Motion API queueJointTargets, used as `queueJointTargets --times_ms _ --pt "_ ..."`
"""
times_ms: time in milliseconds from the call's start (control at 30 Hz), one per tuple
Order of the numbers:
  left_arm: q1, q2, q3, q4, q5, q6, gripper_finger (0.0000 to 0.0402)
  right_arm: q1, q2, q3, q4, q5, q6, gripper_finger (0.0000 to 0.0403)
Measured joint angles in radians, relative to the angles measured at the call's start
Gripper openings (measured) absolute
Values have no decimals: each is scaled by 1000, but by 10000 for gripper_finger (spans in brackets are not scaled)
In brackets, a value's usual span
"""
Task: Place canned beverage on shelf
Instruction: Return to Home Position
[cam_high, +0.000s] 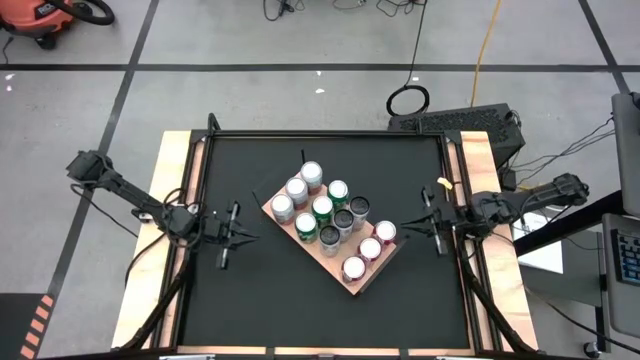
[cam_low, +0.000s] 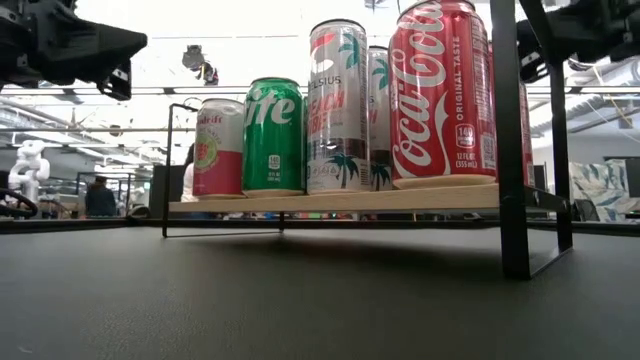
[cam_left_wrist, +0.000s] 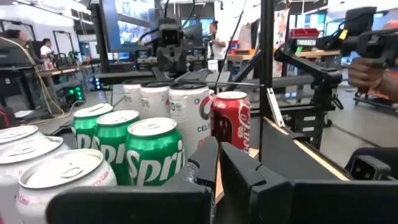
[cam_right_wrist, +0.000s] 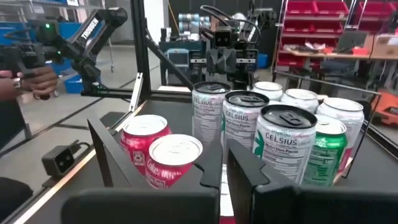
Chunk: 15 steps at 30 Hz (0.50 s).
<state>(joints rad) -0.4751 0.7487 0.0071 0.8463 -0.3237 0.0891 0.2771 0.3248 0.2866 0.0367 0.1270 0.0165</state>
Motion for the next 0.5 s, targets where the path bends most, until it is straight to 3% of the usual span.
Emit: queueJointTargets --times_ms 200,500 --pt "40 0 0 -53 6 -4 22 0 0 -98 102 1 -14 0" --pt "152 -5 -1 -59 133 -5 3 0 -4 -126 110 1 -52 0"
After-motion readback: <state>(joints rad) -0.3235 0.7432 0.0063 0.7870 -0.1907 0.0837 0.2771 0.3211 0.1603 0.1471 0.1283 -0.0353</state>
